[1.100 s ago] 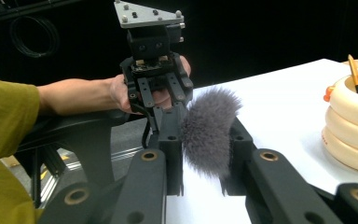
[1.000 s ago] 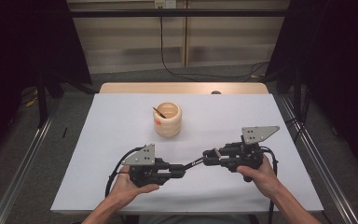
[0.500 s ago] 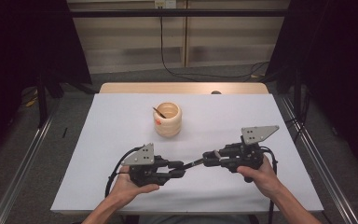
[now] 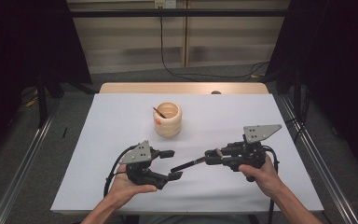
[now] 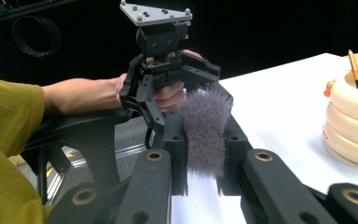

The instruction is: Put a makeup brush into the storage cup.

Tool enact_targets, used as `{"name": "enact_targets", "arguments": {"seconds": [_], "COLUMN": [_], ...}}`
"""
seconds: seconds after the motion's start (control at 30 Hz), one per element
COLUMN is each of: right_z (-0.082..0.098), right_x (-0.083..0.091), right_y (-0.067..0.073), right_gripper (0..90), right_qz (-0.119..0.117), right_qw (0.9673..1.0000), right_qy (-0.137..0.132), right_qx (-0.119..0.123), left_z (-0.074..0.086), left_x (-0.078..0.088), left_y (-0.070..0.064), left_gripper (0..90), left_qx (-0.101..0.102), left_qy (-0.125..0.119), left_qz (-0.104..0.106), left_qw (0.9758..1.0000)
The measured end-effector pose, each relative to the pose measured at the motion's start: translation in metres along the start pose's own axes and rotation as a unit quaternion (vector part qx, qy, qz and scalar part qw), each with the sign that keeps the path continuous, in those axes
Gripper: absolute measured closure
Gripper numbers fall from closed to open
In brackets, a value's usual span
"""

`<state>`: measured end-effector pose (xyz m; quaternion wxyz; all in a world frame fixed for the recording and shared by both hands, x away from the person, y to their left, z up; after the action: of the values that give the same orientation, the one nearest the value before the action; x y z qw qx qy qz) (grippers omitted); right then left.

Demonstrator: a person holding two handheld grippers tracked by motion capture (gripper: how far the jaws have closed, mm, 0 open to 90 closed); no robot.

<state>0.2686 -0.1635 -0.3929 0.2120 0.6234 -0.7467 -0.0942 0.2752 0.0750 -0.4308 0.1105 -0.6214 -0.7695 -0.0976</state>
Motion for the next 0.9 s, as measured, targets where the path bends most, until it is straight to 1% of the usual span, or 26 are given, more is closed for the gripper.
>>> {"name": "enact_targets", "arguments": {"seconds": [0.07,0.1,0.13,0.17,0.2,0.27,0.43,0.5,0.57,0.63,0.77,0.9], "right_z": [0.000,-0.001,-0.001,-0.002,-0.002,-0.003,-0.004,-0.005,-0.006,-0.008,-0.011,-0.012], "right_x": [0.001,0.002,0.002,0.003,0.003,0.003,0.004,0.004,0.005,0.005,0.003,0.000], "right_y": [0.000,-0.001,-0.001,-0.001,-0.001,0.000,-0.001,-0.002,-0.003,-0.003,-0.004,-0.005], "right_gripper": [77.5,77.5,77.5,77.5,77.5,77.5,77.5,77.5,77.5,77.5,77.5,77.5], "right_qz": [0.003,0.004,0.005,0.007,0.008,0.012,0.020,0.022,0.029,0.033,0.041,0.050], "right_qw": [1.0000,1.0000,1.0000,1.0000,1.0000,0.9999,0.9996,0.9994,0.9990,0.9986,0.9974,0.9955], "right_qy": [0.002,0.001,0.002,0.003,0.004,0.008,0.022,0.026,0.034,0.041,0.059,0.080], "right_qx": [0.000,-0.001,0.000,0.001,0.001,-0.001,0.000,-0.006,-0.007,-0.010,-0.005,-0.007], "left_z": [0.001,0.002,0.002,0.002,0.002,0.001,0.002,0.002,0.003,0.003,0.003,0.004], "left_x": [0.001,0.001,0.001,0.001,0.001,0.002,0.003,0.003,0.003,0.003,0.004,0.004], "left_y": [0.001,0.001,0.002,0.002,0.003,0.003,0.003,0.004,0.005,0.005,0.006,0.006], "left_gripper": [15.5,12.1,8.5,7.5,7.4,3.6,2.8,2.8,2.8,2.2,2.1,1.7], "left_qx": [0.007,0.014,0.017,0.018,0.023,0.023,0.023,0.025,0.021,0.017,0.015,0.013], "left_qy": [0.002,0.005,0.004,0.004,0.003,0.002,-0.001,0.000,0.005,0.006,0.006,0.008], "left_qz": [-0.003,-0.005,-0.008,-0.008,-0.008,-0.009,-0.003,-0.007,-0.014,-0.016,-0.020,-0.022], "left_qw": [1.0000,0.9999,0.9998,0.9998,0.9997,0.9997,0.9997,0.9997,0.9997,0.9997,0.9997,0.9996]}}
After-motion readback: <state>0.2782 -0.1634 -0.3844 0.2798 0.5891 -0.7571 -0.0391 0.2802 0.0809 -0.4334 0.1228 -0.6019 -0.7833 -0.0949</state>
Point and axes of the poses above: each handheld gripper's, and its own axes: x roughly backward along the jaws, z roughly out of its underside, y roughly to its left, the point moved 5 cm from there along -x, roughly forward along the jaws, and after that the axes turned 9 degrees about -x, right-handed, at the moved point
